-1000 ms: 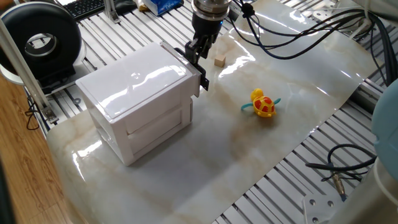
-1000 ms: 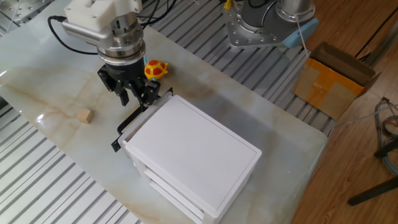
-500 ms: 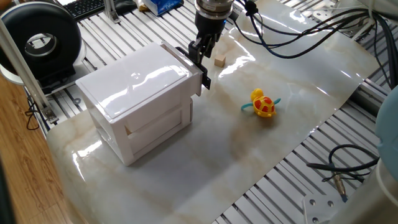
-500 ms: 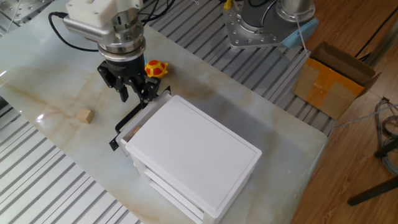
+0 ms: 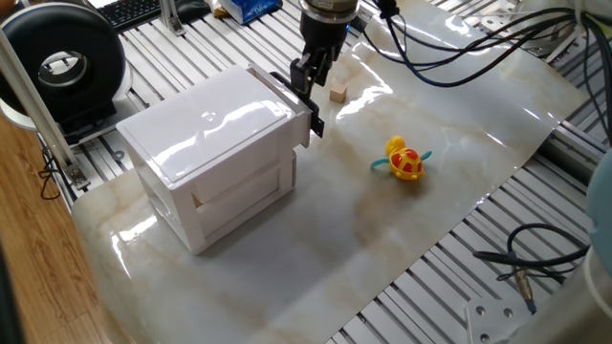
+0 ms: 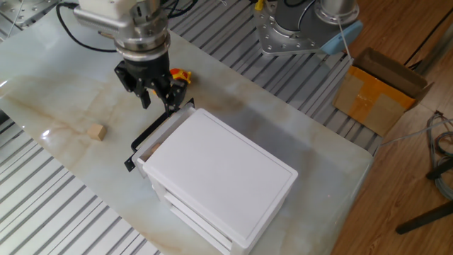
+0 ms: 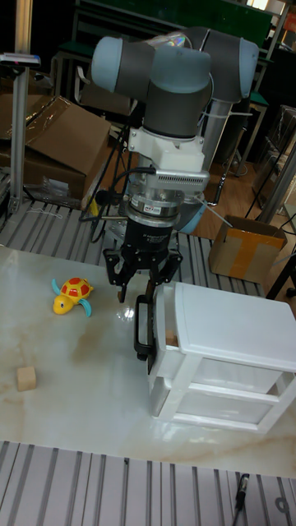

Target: Take something out of a drawer

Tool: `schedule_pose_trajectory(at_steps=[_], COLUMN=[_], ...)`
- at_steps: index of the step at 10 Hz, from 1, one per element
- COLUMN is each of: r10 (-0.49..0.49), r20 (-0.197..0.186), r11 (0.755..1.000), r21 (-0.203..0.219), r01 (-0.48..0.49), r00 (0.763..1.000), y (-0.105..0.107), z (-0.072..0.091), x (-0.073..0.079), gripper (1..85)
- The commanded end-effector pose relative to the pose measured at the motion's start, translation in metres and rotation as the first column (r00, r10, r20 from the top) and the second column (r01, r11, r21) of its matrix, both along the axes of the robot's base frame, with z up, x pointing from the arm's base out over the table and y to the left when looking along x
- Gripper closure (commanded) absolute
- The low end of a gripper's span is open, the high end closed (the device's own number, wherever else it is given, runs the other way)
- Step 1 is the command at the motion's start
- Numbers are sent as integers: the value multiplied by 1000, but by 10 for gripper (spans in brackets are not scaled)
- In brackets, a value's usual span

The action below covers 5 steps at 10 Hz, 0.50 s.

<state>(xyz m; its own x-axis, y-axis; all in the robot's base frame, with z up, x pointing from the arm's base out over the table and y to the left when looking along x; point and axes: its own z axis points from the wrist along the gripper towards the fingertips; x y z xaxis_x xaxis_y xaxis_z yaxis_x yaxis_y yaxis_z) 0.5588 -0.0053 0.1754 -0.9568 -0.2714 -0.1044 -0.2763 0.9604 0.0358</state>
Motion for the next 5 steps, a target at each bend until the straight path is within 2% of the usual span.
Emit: schedule_pose_trajectory(at_steps=[1,4,5], r10=[8,-7,-18], r20=[-9,-22,-8], r11=[1000,1000,1000], r21=[-7,-24,-17], r01=[-8,7,18], r00=[1000,1000,1000], y=[2,15,22], z=[20,43,45], x=[-12,-20,-14], gripper=[353,367,530])
